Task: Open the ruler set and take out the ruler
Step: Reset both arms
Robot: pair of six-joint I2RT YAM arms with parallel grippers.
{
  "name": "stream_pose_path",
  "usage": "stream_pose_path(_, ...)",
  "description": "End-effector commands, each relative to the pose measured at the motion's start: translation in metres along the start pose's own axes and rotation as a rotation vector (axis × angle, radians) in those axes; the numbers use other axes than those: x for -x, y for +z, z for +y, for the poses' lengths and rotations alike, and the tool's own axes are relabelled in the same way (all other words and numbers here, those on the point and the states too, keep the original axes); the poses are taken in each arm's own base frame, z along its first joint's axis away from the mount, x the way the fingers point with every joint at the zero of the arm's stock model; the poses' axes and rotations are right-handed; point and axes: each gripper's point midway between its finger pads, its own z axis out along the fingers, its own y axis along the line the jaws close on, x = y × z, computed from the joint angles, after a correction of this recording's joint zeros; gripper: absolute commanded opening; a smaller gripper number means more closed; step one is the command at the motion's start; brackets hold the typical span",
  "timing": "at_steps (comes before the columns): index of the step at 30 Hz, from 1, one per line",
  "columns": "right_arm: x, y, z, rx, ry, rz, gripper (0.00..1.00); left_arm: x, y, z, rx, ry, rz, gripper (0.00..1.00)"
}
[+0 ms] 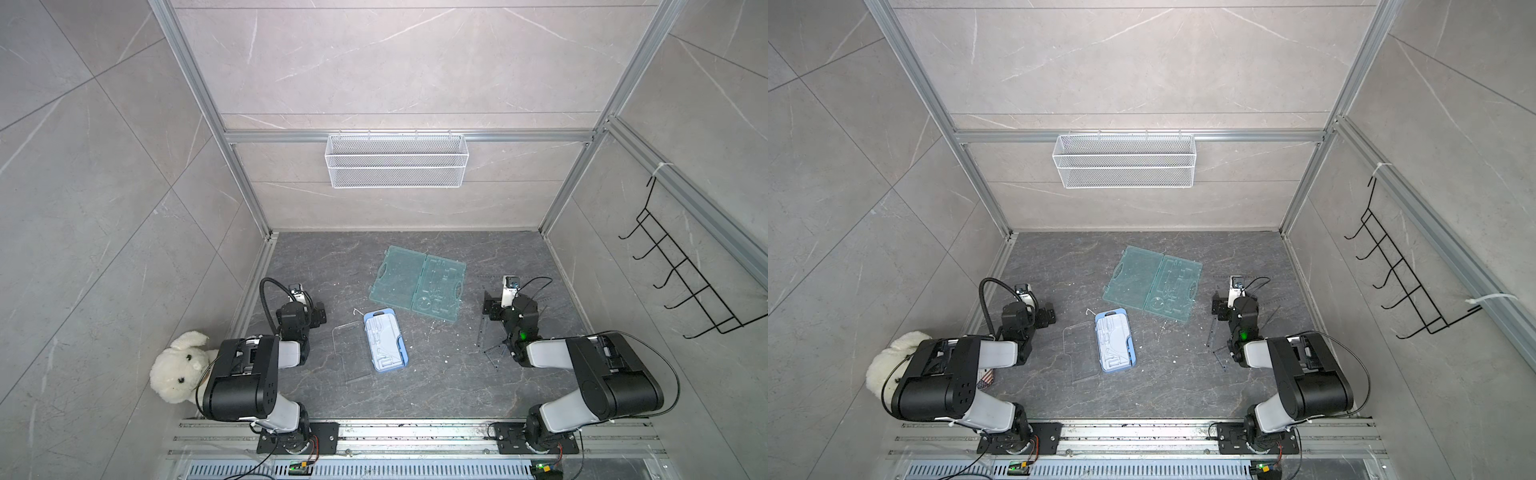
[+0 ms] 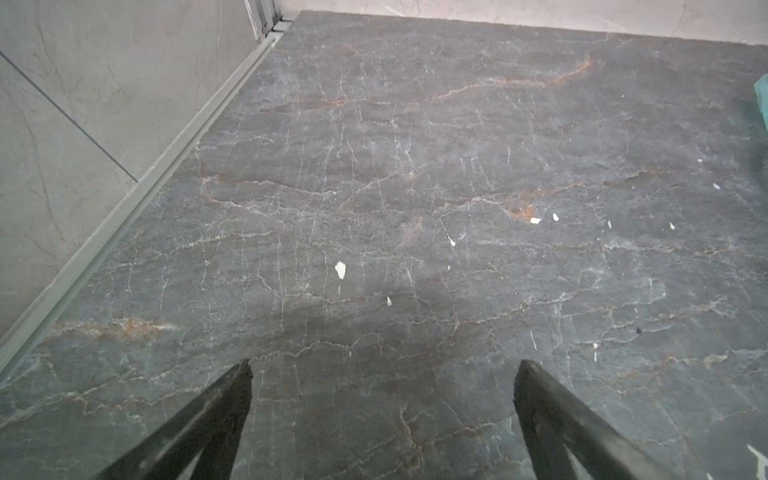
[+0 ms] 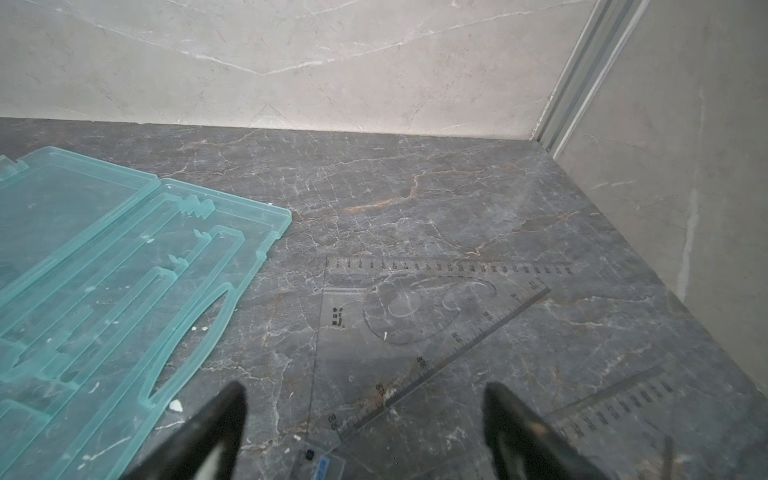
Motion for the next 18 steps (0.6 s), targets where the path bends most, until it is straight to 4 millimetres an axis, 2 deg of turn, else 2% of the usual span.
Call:
stream_pose_path(1,-0.0006,-0.0008,0.0025,0.016,0.013,-0.012,0.99,0.0286,-0.0007,-0.0008,-0.006,0.010,-0.102,1.00)
stream_pose_path(18,-0.0020,0.0008,0.0038,0.033,0.015,0.001,0.99,0.0279,-0.0012,-0.0006,-0.004,0.013,-0.101,1.00)
